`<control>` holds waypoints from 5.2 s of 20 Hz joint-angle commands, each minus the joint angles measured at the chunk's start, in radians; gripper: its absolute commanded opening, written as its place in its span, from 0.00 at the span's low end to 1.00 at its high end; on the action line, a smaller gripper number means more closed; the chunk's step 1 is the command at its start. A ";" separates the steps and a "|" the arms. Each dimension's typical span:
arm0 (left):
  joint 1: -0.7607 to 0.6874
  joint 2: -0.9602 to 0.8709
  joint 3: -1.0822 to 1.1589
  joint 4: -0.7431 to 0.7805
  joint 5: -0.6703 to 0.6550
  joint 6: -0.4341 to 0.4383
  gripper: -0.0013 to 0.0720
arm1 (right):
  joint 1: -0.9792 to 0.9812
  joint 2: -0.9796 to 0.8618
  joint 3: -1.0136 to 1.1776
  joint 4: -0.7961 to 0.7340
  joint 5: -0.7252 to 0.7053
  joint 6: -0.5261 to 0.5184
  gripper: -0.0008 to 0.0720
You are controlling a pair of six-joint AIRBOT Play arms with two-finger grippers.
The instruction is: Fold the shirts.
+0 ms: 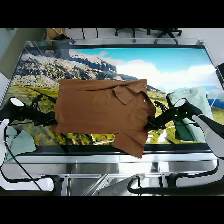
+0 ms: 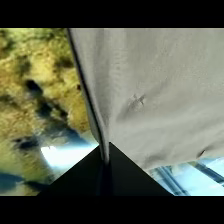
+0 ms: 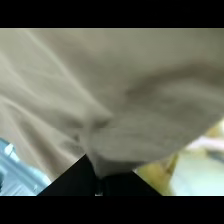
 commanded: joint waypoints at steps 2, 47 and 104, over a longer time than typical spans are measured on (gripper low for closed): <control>0.034 0.154 0.059 -0.183 -0.067 0.049 0.03 | -0.009 0.133 0.176 0.101 0.036 -0.070 0.03; -0.129 -0.516 0.838 -0.060 0.040 -0.116 0.03 | -0.134 -0.498 0.889 0.176 -0.207 -0.290 0.03; -0.085 0.159 -0.206 -0.196 0.152 -0.050 0.04 | -0.225 0.100 -0.280 0.109 -0.018 -0.098 0.56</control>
